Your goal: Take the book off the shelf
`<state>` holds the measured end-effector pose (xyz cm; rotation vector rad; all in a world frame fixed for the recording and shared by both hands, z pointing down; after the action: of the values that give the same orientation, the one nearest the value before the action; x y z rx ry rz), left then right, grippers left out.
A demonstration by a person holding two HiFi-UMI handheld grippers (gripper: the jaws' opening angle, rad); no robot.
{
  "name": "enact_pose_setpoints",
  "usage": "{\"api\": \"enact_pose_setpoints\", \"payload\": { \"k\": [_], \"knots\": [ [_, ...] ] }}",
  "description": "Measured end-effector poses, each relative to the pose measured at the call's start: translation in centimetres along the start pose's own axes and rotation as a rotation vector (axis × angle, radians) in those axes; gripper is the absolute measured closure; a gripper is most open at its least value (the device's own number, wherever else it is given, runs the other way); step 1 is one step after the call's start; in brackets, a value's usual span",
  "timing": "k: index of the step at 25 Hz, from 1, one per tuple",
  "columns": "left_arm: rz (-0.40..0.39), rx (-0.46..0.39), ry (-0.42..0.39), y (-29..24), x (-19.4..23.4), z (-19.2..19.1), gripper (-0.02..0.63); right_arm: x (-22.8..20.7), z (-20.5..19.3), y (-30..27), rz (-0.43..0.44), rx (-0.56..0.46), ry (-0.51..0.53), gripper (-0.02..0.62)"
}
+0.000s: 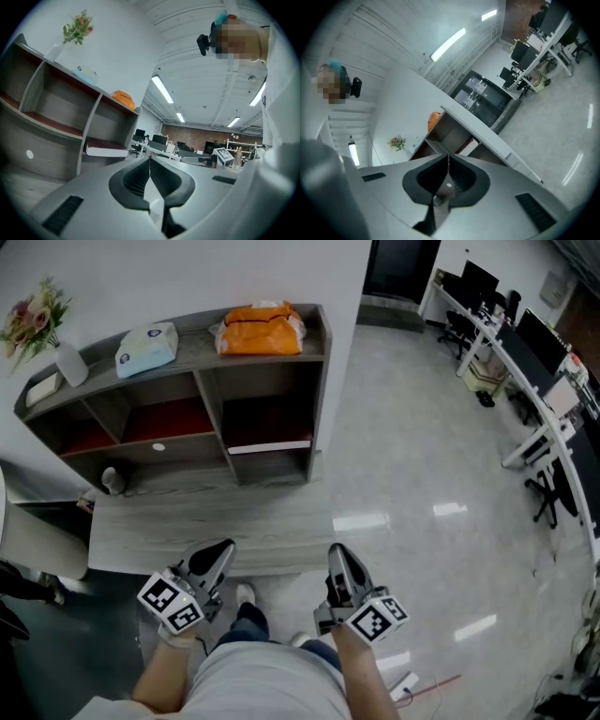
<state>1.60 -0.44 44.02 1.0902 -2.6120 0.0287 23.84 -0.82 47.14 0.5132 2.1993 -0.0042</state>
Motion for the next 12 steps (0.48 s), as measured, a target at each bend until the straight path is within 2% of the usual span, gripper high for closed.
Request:
{"api": "enact_pose_setpoints", "payload": {
  "k": [8, 12],
  "knots": [
    [-0.080, 0.017, 0.026, -2.2, 8.9, 2.6, 0.591, -0.9, -2.1, -8.6, -0.073, -0.073, -0.113, 0.575],
    [-0.101, 0.032, 0.011, -1.9, 12.9, 3.6, 0.591, -1.5, -4.1, -12.9, -0.104, -0.123, -0.213, 0.574]
  ]
}}
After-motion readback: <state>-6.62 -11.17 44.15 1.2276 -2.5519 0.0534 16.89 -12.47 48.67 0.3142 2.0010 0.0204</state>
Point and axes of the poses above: the fingertips, and each gripper's own axes: y backward along the fingers, x to its left, z out of its top, the point moved 2 cm from there along y, backward along the fingers, and after that the axes turned 9 degrees about -x, right-handed, at the moved point
